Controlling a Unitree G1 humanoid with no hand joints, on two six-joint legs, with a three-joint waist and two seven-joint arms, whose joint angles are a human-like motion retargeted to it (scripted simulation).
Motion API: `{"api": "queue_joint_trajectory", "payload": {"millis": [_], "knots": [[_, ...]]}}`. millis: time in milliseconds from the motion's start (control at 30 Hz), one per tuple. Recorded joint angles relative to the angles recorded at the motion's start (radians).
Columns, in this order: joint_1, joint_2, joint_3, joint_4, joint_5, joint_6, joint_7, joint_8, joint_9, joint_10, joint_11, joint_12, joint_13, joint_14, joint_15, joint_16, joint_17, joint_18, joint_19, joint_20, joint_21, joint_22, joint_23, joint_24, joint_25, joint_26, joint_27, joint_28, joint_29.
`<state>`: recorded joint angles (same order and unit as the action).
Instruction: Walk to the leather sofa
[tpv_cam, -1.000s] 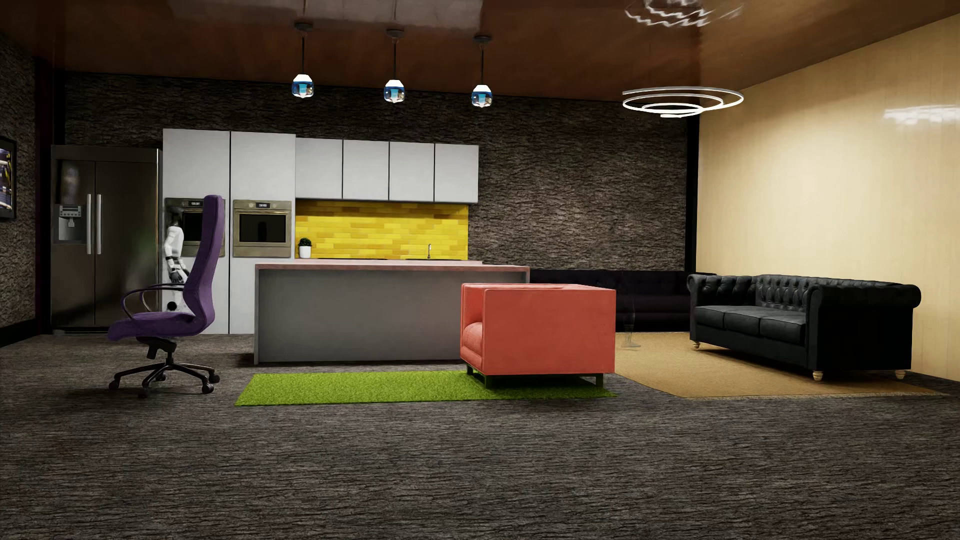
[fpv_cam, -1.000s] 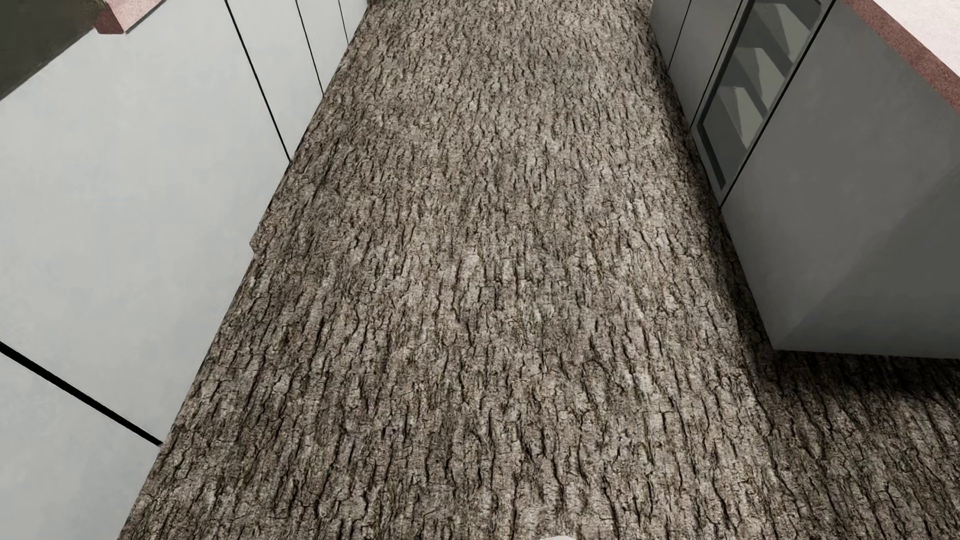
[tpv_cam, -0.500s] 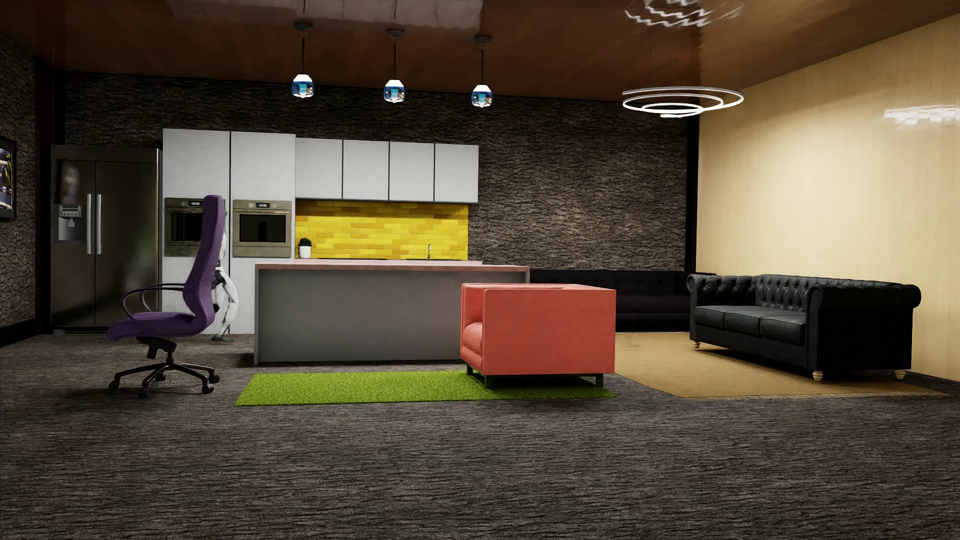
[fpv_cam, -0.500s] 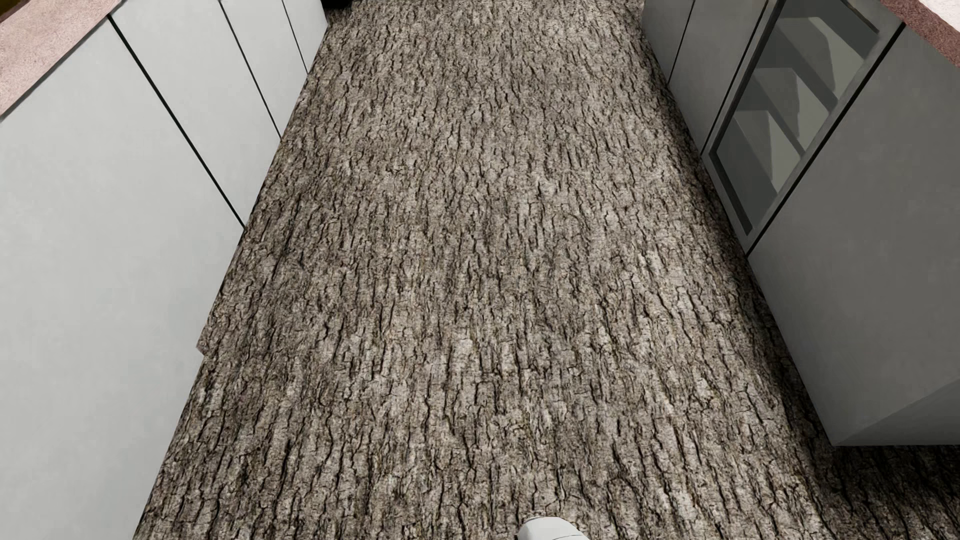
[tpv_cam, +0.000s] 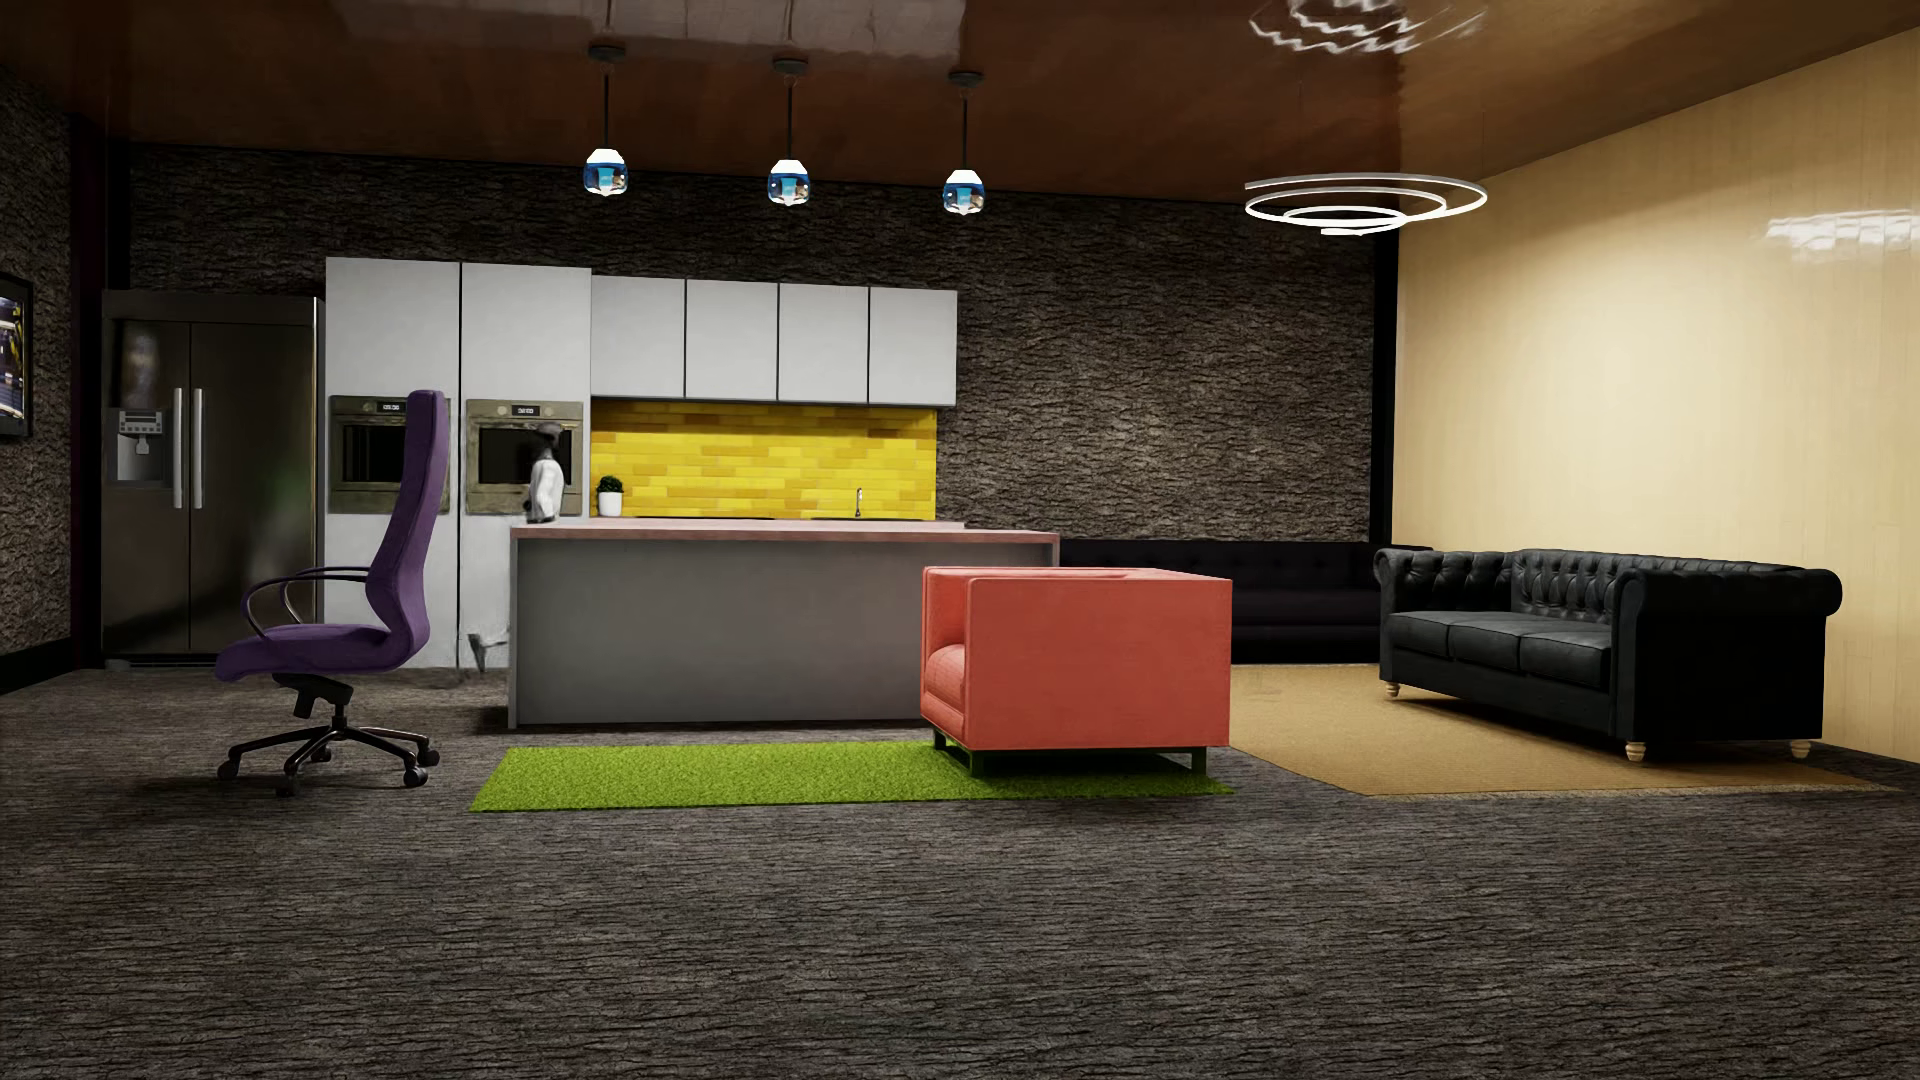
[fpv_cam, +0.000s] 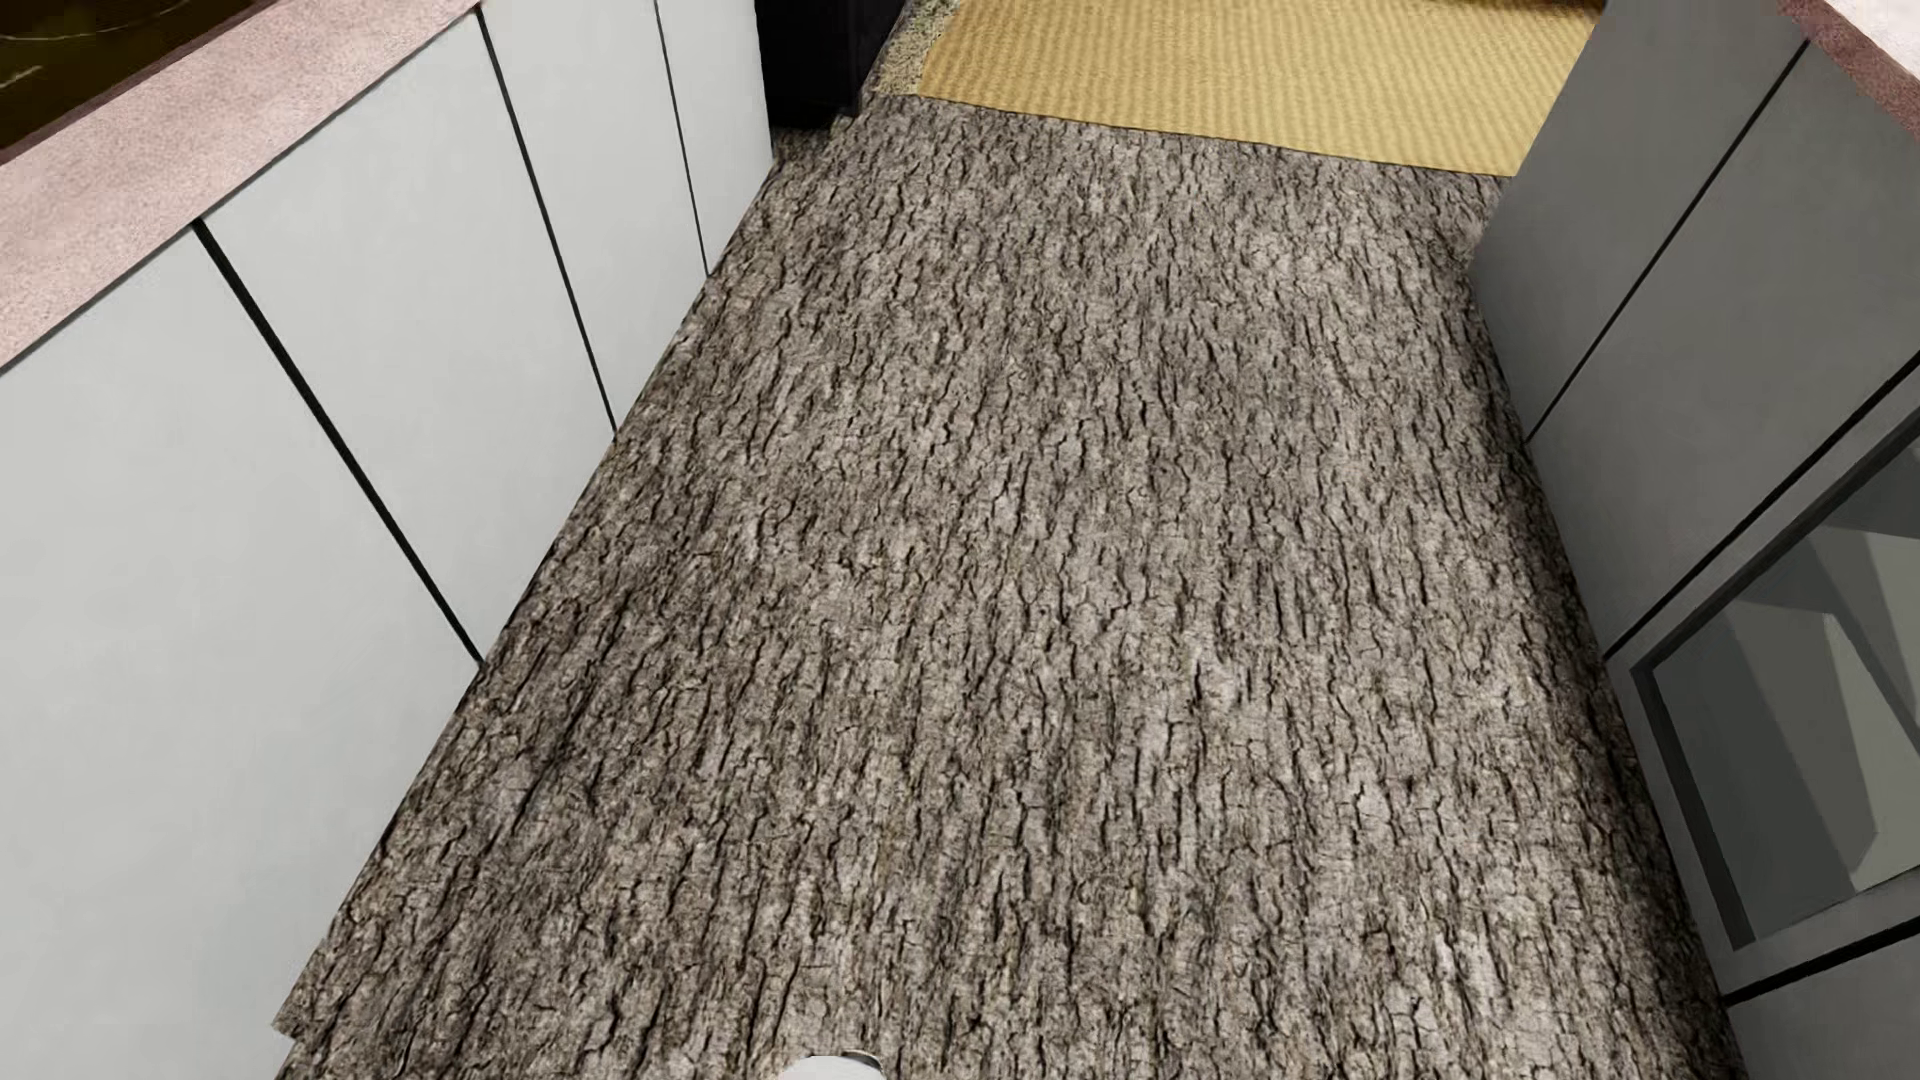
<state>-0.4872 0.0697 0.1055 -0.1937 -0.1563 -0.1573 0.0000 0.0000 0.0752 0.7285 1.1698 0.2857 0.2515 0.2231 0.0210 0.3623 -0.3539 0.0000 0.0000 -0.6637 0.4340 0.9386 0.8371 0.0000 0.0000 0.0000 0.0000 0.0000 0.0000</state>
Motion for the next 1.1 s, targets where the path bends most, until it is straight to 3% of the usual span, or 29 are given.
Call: {"api": "queue_joint_trajectory", "payload": {"millis": [67,133,200,267,300,333,367,400,433,467,500,533,600,700,733,767,833,867,933,967,1000,1033,1100], "knots": [[0.214,-0.186,-0.095,-0.020,0.011,0.025,0.000,0.000,0.014,-0.083,0.178,-0.033,0.030,-0.149,-0.219,-0.001,0.002,0.000,0.000,0.041,0.014,-0.011,0.017,0.000,0.000,0.000,0.000,0.000,0.000],[0.415,-0.348,-0.222,0.007,0.034,0.075,0.000,0.000,0.017,-0.184,0.062,-0.067,0.058,-0.300,-0.295,0.022,-0.003,0.000,0.000,0.045,0.014,-0.078,0.035,0.000,0.000,0.000,0.000,0.000,0.000],[0.609,-0.448,-0.314,0.047,0.030,0.103,0.000,0.000,0.028,-0.277,-0.224,-0.100,0.081,-0.459,-0.268,0.054,-0.014,0.000,0.000,0.063,0.005,-0.185,0.036,0.000,0.000,0.000,0.000,0.000,0.000],[0.736,-0.520,-0.360,0.063,0.008,0.101,0.000,0.000,0.009,-0.314,-0.563,-0.147,0.097,-0.590,-0.196,0.074,-0.010,0.000,0.000,0.109,-0.007,-0.240,0.043,0.000,0.000,0.000,0.000,0.000,0.000],[0.780,-0.547,-0.376,0.072,-0.005,0.100,0.000,0.000,-0.006,-0.315,-0.777,-0.169,0.101,-0.615,-0.070,0.080,-0.009,0.000,0.000,0.119,0.000,-0.259,0.054,0.000,0.000,0.000,0.000,0.000,0.000],[0.825,-0.569,-0.398,0.093,-0.022,0.102,0.000,0.000,-0.012,-0.305,-0.844,-0.184,0.106,-0.605,-0.014,0.079,-0.009,0.000,0.000,0.131,0.002,-0.262,0.067,0.000,0.000,0.000,0.000,0.000,0.000],[0.867,-0.592,-0.422,0.129,-0.024,0.109,0.000,0.000,-0.009,-0.278,-0.616,-0.182,0.112,-0.558,-0.173,0.073,-0.006,0.000,0.000,0.161,0.002,-0.269,0.081,0.000,0.000,0.000,0.000,0.000,0.000],[0.886,-0.618,-0.436,0.166,-0.013,0.118,0.000,0.000,-0.019,-0.218,-0.506,-0.162,0.117,-0.463,-0.208,0.062,0.000,0.000,0.000,0.181,0.010,-0.267,0.106,0.000,0.000,0.000,0.000,0.000,0.000],[0.868,-0.634,-0.435,0.199,0.015,0.136,0.000,0.000,-0.035,-0.105,-0.399,-0.138,0.121,-0.301,-0.171,0.040,0.004,0.000,0.000,0.181,0.018,-0.227,0.142,0.000,0.000,0.000,0.000,0.000,0.000],[0.818,-0.612,-0.419,0.220,0.058,0.153,0.000,0.000,-0.034,0.067,-0.317,-0.118,0.117,-0.115,-0.185,0.015,0.007,0.000,0.000,0.185,0.020,-0.170,0.175,0.000,0.000,0.000,0.000,0.000,0.000],[0.724,-0.550,-0.398,0.231,0.109,0.160,0.000,0.000,-0.019,0.293,-0.292,-0.098,0.111,-0.005,-0.236,0.009,0.012,0.000,0.000,0.183,0.004,-0.134,0.175,0.000,0.000,0.000,0.000,0.000,0.000],[0.612,-0.462,-0.366,0.232,0.163,0.165,0.000,0.000,0.000,0.506,-0.317,-0.089,0.110,-0.017,-0.278,0.004,0.016,0.000,0.000,0.149,-0.011,-0.106,0.149,0.000,0.000,0.000,0.000,0.000,0.000],[0.400,-0.265,-0.250,0.162,0.176,0.125,0.000,0.000,0.017,0.653,-0.418,-0.063,0.089,-0.141,-0.301,-0.016,0.014,0.000,0.000,0.124,-0.012,-0.070,0.082,0.000,0.000,0.000,0.000,0.000,0.000],[0.154,0.010,-0.096,0.105,0.158,0.078,0.000,0.000,0.019,0.225,-0.593,0.006,0.062,-0.008,-0.320,-0.019,-0.005,0.000,0.000,0.070,-0.043,-0.032,-0.062,0.000,0.000,0.000,0.000,0.000,0.000],[0.118,0.098,-0.049,0.106,0.143,0.067,0.000,0.000,0.020,0.022,-0.632,0.028,0.047,-0.015,-0.344,-0.016,-0.010,0.000,0.000,0.066,-0.053,-0.028,-0.099,0.000,0.000,0.000,0.000,0.000,0.000],[0.069,0.151,-0.021,0.124,0.145,0.074,0.000,0.000,0.011,-0.146,-0.651,0.040,0.020,-0.139,-0.375,-0.015,-0.021,0.000,0.000,0.062,-0.068,-0.028,-0.127,0.000,0.000,0.000,0.000,0.000,0.000],[0.001,0.228,0.033,0.169,0.126,0.079,0.000,0.000,-0.002,-0.262,-0.631,0.058,-0.026,-0.516,-0.408,-0.009,-0.032,0.000,0.000,0.040,-0.102,-0.031,-0.150,0.000,0.000,0.000,0.000,0.000,0.000],[-0.022,0.268,0.060,0.178,0.102,0.070,0.000,0.000,0.002,-0.255,-0.607,0.069,-0.036,-0.484,-0.375,-0.003,-0.029,0.000,0.000,0.031,-0.120,-0.033,-0.141,0.000,0.000,0.000,0.000,0.000,0.000],[-0.075,0.282,0.070,0.128,0.030,0.028,0.000,0.000,-0.014,-0.137,-0.460,0.083,-0.015,-0.103,-0.149,-0.001,-0.014,0.000,0.000,0.026,-0.148,-0.014,-0.099,0.000,0.000,0.000,0.000,0.000,0.000],[-0.074,0.220,0.048,0.082,-0.001,-0.003,0.000,0.000,-0.023,-0.061,-0.299,0.079,0.003,0.004,0.009,0.000,-0.006,0.000,0.000,0.032,-0.128,0.007,-0.055,0.000,0.000,0.000,0.000,0.000,0.000],[-0.041,0.117,0.019,0.041,-0.015,-0.024,0.000,0.000,-0.026,-0.011,-0.095,0.064,0.020,0.008,0.084,0.006,-0.006,0.000,0.000,0.053,-0.093,0.027,-0.015,0.000,0.000,0.000,0.000,0.000,0.000],[0.025,-0.006,-0.020,-0.001,-0.021,-0.040,0.000,0.000,-0.018,-0.009,0.099,0.041,0.041,-0.031,0.022,0.006,-0.007,0.000,0.000,0.087,-0.075,0.033,-0.010,0.000,0.000,0.000,0.000,0.000,0.000],[0.247,-0.215,-0.137,-0.021,0.023,-0.029,0.000,0.000,0.004,-0.108,0.262,-0.012,0.077,-0.167,-0.219,0.016,-0.015,0.000,0.000,0.115,-0.025,0.008,0.004,0.000,0.000,0.000,0.000,0.000,0.000]]}}
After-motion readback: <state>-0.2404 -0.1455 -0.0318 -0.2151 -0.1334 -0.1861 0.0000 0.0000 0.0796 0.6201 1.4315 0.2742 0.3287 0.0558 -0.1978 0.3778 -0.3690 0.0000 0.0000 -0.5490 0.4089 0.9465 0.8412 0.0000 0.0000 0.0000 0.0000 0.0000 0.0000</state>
